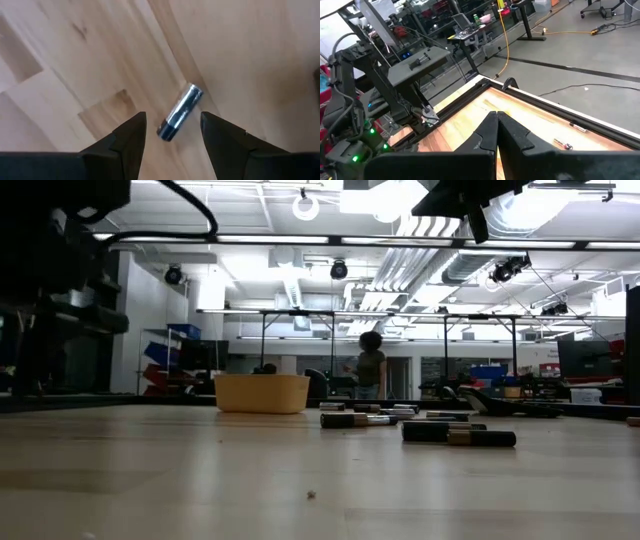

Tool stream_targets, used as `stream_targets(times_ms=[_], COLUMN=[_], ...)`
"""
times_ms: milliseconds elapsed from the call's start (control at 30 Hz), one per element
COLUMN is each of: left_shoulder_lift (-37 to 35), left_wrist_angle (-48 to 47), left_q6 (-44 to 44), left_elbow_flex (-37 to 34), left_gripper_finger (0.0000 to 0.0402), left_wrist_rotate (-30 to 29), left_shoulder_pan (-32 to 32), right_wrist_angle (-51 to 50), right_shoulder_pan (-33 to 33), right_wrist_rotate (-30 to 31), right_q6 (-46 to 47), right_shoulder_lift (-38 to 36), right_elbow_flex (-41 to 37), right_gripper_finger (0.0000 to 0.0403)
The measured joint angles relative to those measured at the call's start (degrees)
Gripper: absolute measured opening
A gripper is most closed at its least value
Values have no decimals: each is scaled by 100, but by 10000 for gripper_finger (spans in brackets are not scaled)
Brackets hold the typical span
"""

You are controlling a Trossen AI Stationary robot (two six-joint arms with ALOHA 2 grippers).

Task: Sort batteries
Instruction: Put the silver battery into the yellow bin

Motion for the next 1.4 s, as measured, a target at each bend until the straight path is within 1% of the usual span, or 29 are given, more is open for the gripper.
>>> stream_targets(times_ms=[167, 333, 433, 500, 567, 600, 700, 733, 833, 900, 933, 1067, 1133, 1167, 1267, 1400], left_shoulder_lift=[418, 935, 1016, 1023, 1027, 1028, 1033, 1015, 962, 884, 842, 497, 380, 343, 200, 368], left_wrist_angle=[353, 261, 250, 297, 325, 331, 338, 337, 337, 288, 275, 587, 823, 1120, 2156, 2781], left_q6=[54, -264, -420, -441, -591, -705, -976, -1037, -1184, -1055, -907, 9, 491, 670, 1005, 929], left_elbow_flex=[9, 55, 63, 61, 61, 59, 50, 50, 66, 220, 306, 1007, 1233, 1320, 1445, 1413], left_gripper_finger=[182, 182, 181, 174, 153, 135, 54, 33, 31, 31, 31, 31, 31, 31, 31, 31], left_wrist_rotate=[26, 0, -2, -49, -166, -196, -173, -125, -12, 23, -138, -1370, -1778, -1892, -2049, -1939], left_shoulder_pan=[2, 2, 2, 2, 22, 57, 218, 283, 515, 749, 881, 1555, 1968, 2232, 3111, 4232], right_wrist_angle=[-27, -28, -33, -45, -45, -45, -43, -45, -43, -43, -43, -43, -43, -43, -43, -41], right_shoulder_pan=[0, 0, 0, 0, 0, 0, 0, 0, 0, 0, 0, 0, 0, 0, 2, 4], right_wrist_rotate=[0, 0, 0, 0, 0, 0, 0, 0, 0, 0, 0, 0, 0, 0, 0, 0], right_q6=[33, 42, 48, 48, 48, 59, 62, 62, 62, 63, 63, 63, 63, 65, 66, 74], right_shoulder_lift=[7, 6, 7, 7, 7, 7, 6, 4, 6, 6, 5, 4, 4, 4, 4, 4], right_elbow_flex=[0, 0, 0, 0, 0, 0, 0, 0, 0, 0, 0, 0, 0, 0, 0, 0], right_gripper_finger=[0, 0, 0, 0, 0, 0, 0, 0, 0, 0, 0, 0, 0, 0, 0, 0])
